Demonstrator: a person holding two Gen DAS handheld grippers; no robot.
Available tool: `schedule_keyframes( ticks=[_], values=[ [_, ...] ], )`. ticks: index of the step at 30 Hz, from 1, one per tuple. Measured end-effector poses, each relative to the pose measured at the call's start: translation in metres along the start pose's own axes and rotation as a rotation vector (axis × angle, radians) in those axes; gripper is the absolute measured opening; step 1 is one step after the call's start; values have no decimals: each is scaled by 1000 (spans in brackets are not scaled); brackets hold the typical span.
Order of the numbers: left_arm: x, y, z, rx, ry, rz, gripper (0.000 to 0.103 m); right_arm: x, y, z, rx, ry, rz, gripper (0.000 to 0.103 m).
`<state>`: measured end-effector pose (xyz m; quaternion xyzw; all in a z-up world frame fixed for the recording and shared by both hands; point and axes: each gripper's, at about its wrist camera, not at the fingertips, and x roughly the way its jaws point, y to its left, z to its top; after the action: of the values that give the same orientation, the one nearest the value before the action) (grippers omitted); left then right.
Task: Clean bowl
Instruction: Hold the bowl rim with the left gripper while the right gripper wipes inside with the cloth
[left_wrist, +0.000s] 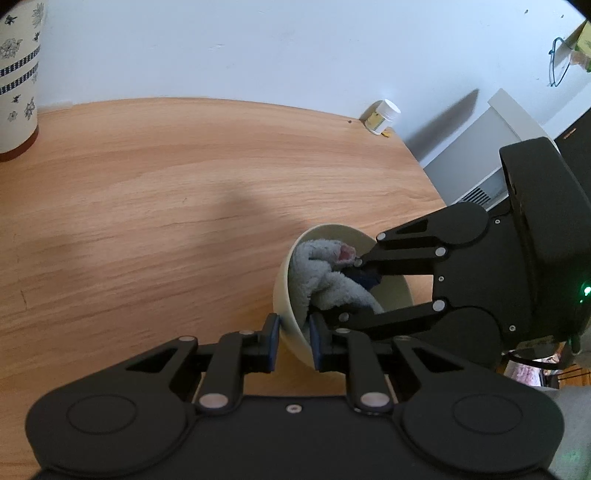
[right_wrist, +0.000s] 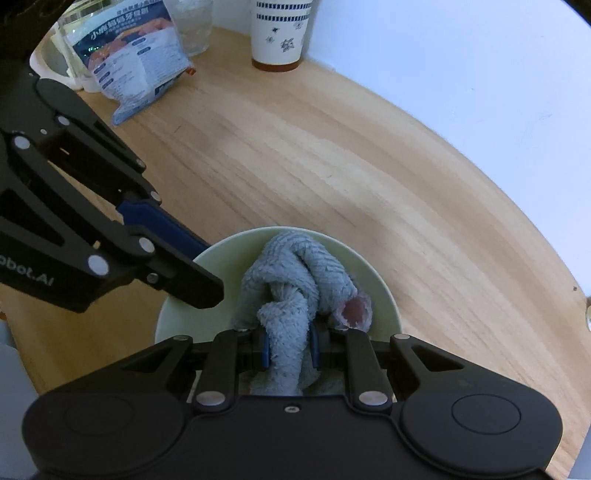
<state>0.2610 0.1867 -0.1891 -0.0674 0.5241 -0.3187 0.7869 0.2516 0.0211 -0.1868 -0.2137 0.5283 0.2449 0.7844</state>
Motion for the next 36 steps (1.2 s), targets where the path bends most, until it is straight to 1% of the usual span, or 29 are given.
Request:
schedule_keyframes(
  ticks=[2,4,9,10,11,17,19,22,26,30,36],
  values=[
    [2,-2,1,-11,0,13,16,-2,2,0,-26,30,36,21],
    [3,-2,2,-32,-4,18,15,-8,6,0,-54,37,46,21],
    [5,-5,1,-10,-8,21,15,-33,8,0,-113,46,-26,21],
    [5,-5,1,-8,-7,19,15,-37,9,0,-133,53,-55,21],
    [6,-5,2,-5,-7,19,15,-38,11,1,-166,65,-104,21],
    [8,-10,4,35,1,24,16,-25,19,2,-200,122,-195,21],
    [9,-10,5,38,6,23,16,-19,18,3,-186,134,-192,21],
    [9,-9,6,28,9,17,16,-6,15,4,-160,160,-157,21],
    [8,-10,5,24,10,20,16,1,9,5,-112,172,-110,21],
    [9,-12,6,22,8,28,16,6,9,3,-87,177,-86,21],
    [10,-11,6,10,9,28,16,12,1,10,24,187,-6,22]
  ],
)
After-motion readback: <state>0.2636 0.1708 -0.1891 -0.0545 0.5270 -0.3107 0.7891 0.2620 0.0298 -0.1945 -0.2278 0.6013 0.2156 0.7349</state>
